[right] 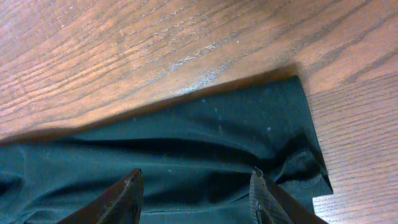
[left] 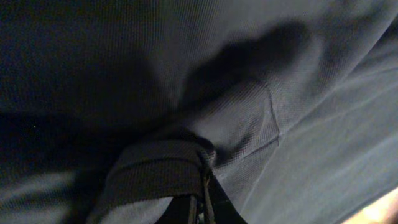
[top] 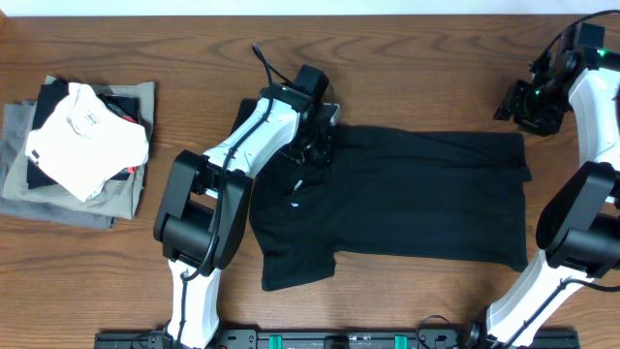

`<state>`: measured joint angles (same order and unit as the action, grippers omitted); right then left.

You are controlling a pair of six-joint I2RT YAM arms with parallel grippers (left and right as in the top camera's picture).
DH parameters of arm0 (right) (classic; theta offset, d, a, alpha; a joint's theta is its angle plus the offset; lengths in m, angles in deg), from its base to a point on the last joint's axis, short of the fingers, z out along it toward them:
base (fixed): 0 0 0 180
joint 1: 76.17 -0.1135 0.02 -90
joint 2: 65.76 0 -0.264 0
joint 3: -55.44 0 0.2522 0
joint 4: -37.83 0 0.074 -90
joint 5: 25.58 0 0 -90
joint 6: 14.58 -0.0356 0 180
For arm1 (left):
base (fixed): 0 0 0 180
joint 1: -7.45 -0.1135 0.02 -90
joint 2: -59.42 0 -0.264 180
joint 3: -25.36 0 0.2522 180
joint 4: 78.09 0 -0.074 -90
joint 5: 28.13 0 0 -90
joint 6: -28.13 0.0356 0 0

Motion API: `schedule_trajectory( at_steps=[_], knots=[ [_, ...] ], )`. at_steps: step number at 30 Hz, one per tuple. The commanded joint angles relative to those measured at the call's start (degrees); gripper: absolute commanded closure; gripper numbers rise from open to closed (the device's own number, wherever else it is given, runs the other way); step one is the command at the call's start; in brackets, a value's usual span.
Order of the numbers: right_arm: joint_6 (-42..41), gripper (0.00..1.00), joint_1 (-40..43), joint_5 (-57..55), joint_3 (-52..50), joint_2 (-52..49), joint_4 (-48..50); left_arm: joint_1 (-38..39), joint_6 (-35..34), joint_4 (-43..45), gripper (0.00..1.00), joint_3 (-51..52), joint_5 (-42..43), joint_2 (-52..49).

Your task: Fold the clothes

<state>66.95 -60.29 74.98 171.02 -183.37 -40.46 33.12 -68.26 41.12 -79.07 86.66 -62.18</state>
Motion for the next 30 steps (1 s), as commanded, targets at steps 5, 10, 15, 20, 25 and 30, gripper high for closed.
schedule_trajectory(
  at_steps=[5, 10, 15, 20, 25, 30],
  knots=[
    [0.9, 0.47, -0.2, 0.4, -0.4, 0.3, 0.0, 0.1, -1.1, -7.5, 0.94, -1.0, 6.4, 2.1],
    [0.9, 0.48, -0.2, 0.4, -0.4, 0.3, -0.7, 0.2, -1.0, -13.2, 0.94, -1.0, 6.7, 3.3],
    [0.9, 0.49, -0.2, 0.4, -0.4, 0.3, -1.8, 0.2, 3.0, -19.0, 0.94, -1.0, 6.6, 3.3],
    [0.9, 0.49, -0.2, 0.4, -0.3, 0.3, -2.8, 0.2, 4.2, -23.5, 0.43, -1.0, -4.3, 3.3],
    [0.9, 0.51, -0.2, -0.1, -0.3, 0.3, -5.1, -0.7, 4.0, -24.1, 0.4, -1.0, -11.7, 3.3],
    [0.9, 0.67, -0.2, 0.0, -0.3, 0.3, -8.5, -2.1, 3.5, -23.3, 0.42, -1.8, -11.6, 3.3]
  ],
)
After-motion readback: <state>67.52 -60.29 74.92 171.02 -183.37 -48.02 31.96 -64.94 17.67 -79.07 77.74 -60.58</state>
